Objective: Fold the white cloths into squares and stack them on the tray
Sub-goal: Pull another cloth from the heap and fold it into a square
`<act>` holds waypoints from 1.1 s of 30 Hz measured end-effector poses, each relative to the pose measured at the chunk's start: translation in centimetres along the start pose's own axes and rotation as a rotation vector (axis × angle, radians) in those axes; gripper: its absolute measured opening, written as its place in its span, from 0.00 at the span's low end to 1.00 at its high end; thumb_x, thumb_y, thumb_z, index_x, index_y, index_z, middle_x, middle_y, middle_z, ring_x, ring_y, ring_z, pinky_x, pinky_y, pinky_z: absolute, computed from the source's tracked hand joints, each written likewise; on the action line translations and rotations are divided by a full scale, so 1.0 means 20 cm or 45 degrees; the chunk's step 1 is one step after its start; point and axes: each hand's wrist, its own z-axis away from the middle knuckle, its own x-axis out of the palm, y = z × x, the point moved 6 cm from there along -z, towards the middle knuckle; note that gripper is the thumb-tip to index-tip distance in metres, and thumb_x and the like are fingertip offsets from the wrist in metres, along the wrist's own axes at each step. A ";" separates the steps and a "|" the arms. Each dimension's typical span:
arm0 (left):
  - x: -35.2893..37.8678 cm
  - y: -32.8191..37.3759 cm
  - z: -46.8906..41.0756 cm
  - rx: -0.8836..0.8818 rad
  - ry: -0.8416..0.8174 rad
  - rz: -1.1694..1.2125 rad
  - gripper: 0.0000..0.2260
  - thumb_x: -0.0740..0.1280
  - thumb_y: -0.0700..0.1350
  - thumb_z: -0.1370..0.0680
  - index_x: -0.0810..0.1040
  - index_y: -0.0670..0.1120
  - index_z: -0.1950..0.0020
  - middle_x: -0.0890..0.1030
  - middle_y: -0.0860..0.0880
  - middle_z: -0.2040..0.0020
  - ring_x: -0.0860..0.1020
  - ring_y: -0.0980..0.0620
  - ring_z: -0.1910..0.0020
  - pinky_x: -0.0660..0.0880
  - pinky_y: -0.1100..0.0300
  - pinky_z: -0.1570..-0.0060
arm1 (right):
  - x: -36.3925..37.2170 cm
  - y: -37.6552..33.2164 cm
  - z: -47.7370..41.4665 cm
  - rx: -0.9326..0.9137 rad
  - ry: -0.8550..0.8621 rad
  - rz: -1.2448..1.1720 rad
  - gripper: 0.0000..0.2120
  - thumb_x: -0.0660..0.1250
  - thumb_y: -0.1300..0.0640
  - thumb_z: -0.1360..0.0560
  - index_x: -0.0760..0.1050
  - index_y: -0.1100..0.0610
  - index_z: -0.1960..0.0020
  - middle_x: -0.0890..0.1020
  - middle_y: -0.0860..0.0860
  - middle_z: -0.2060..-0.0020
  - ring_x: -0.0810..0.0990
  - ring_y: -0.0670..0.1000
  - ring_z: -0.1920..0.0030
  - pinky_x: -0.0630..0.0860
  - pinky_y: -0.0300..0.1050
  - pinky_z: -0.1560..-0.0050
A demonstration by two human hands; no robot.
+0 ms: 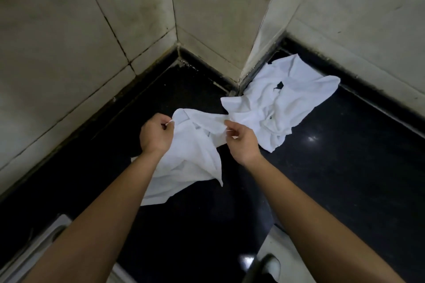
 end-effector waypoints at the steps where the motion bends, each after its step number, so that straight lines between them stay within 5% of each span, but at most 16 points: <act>1: -0.04 0.05 0.02 0.032 0.034 0.049 0.04 0.69 0.44 0.21 0.80 0.46 0.48 0.81 0.51 0.53 0.80 0.49 0.52 0.75 0.56 0.50 | -0.07 -0.02 0.03 -0.051 0.084 0.021 0.21 0.63 0.67 0.22 0.75 0.56 0.30 0.79 0.48 0.48 0.78 0.46 0.45 0.74 0.34 0.41; 6: -0.23 0.41 0.16 0.190 0.192 0.279 0.03 0.69 0.41 0.22 0.79 0.49 0.52 0.79 0.53 0.58 0.77 0.62 0.63 0.73 0.70 0.59 | -0.44 -0.08 0.20 -0.230 0.345 0.161 0.16 0.72 0.55 0.23 0.80 0.55 0.36 0.79 0.46 0.50 0.78 0.45 0.50 0.72 0.36 0.47; 13: -0.27 0.95 0.51 0.522 0.264 0.339 0.08 0.71 0.40 0.23 0.81 0.48 0.45 0.80 0.52 0.55 0.75 0.62 0.60 0.72 0.65 0.56 | -0.99 0.03 0.46 -0.394 0.564 0.088 0.11 0.63 0.47 0.19 0.78 0.52 0.55 0.77 0.47 0.55 0.75 0.38 0.57 0.68 0.29 0.58; 18: -0.13 1.33 0.83 0.707 0.242 0.243 0.03 0.71 0.41 0.24 0.83 0.47 0.52 0.78 0.50 0.58 0.74 0.55 0.62 0.73 0.58 0.56 | -1.39 0.19 0.66 -0.481 0.591 0.026 0.17 0.58 0.50 0.16 0.74 0.54 0.60 0.78 0.46 0.56 0.75 0.40 0.56 0.69 0.40 0.53; 21: 0.02 1.48 0.98 0.651 0.112 0.365 0.07 0.71 0.38 0.25 0.81 0.50 0.57 0.77 0.49 0.64 0.74 0.55 0.66 0.72 0.59 0.61 | -1.62 0.31 0.77 -0.459 0.605 -0.172 0.16 0.59 0.51 0.16 0.77 0.57 0.58 0.80 0.48 0.62 0.76 0.42 0.61 0.70 0.40 0.58; 23: 0.13 1.55 1.06 0.558 -0.006 0.493 0.09 0.70 0.36 0.26 0.80 0.50 0.60 0.74 0.50 0.68 0.70 0.57 0.71 0.69 0.60 0.65 | -1.75 0.37 0.82 -0.463 0.614 -0.319 0.09 0.60 0.54 0.18 0.80 0.50 0.48 0.81 0.52 0.66 0.78 0.47 0.65 0.74 0.42 0.61; 25: 0.24 1.63 1.16 0.510 -0.076 0.557 0.10 0.69 0.34 0.26 0.79 0.49 0.60 0.76 0.46 0.66 0.72 0.55 0.67 0.69 0.59 0.63 | -1.88 0.46 0.86 -0.507 0.596 -0.366 0.12 0.63 0.56 0.20 0.78 0.41 0.43 0.82 0.51 0.67 0.81 0.51 0.66 0.78 0.44 0.58; 28: 0.40 1.72 1.30 0.501 -0.135 0.559 0.08 0.68 0.35 0.26 0.80 0.48 0.59 0.80 0.48 0.62 0.75 0.51 0.63 0.72 0.57 0.60 | -2.03 0.60 0.89 -0.515 0.528 -0.338 0.03 0.70 0.49 0.22 0.82 0.43 0.50 0.84 0.46 0.63 0.82 0.52 0.64 0.79 0.48 0.56; 33: 0.61 1.75 1.45 0.452 -0.230 0.536 0.04 0.71 0.38 0.25 0.81 0.46 0.56 0.82 0.49 0.62 0.78 0.52 0.65 0.74 0.61 0.64 | -2.17 0.84 0.94 -0.470 0.530 -0.339 0.08 0.68 0.45 0.21 0.82 0.43 0.57 0.84 0.48 0.62 0.81 0.52 0.66 0.79 0.48 0.59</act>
